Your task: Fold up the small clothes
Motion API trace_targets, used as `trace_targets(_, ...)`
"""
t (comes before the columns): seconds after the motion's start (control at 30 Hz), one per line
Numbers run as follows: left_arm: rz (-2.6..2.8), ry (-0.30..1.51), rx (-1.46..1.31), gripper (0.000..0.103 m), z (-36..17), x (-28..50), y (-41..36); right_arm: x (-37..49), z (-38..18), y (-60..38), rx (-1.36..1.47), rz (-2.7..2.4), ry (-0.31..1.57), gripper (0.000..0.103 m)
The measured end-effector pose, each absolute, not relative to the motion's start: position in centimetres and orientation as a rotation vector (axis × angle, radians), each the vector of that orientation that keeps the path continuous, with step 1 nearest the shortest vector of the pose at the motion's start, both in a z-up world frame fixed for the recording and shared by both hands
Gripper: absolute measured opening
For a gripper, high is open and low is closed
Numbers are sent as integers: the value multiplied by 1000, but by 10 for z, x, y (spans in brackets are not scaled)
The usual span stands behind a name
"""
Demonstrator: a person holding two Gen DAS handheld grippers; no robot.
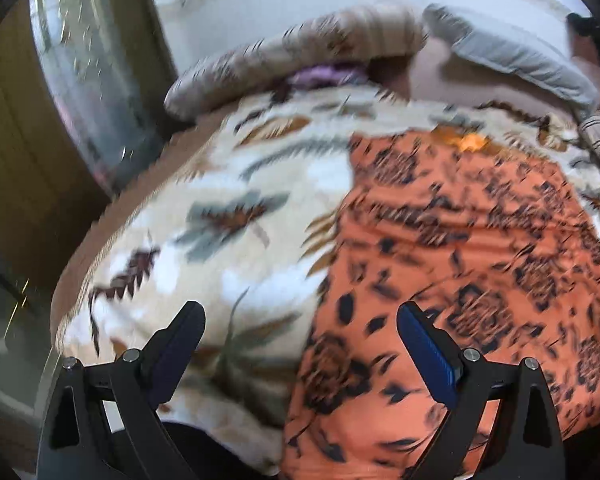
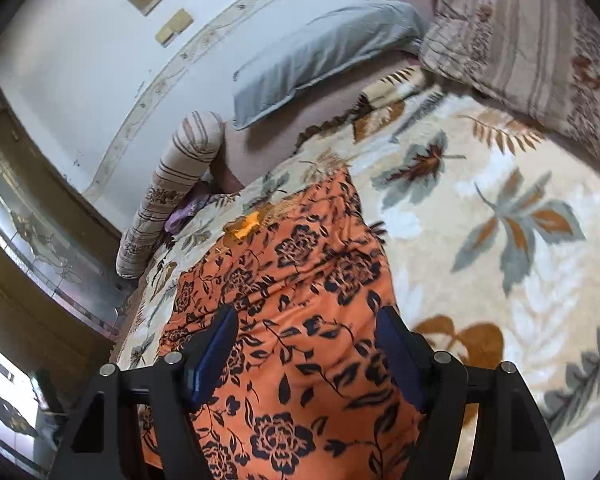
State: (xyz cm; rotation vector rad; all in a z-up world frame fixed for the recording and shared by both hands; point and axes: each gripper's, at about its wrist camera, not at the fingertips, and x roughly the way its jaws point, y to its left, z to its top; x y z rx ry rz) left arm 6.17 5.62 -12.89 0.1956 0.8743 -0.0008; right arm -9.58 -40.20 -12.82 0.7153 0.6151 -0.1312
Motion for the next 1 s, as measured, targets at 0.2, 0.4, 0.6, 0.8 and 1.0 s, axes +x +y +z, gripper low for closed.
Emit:
trace_targets(0.2,30,995,97,97,-158,67,91,-105,-148,-411,758,-162,680,75)
trace_targets(0.4,8,1054,18,97,-174,65,112,-114,-164,-420,781,-179,720,75)
trace_targets(0.6,-70,1092,12,97,-181,59,110,-113,-167,-418,775,-175,733,75)
trace_targets(0.8,-147,1113,8,97,-182,49,106,-105,-166,-412,758,-161,743,75)
trace_targets(1.0,-201,1161,-13,96,-189,45,101,-102,-167,-409,754,-156,753,75)
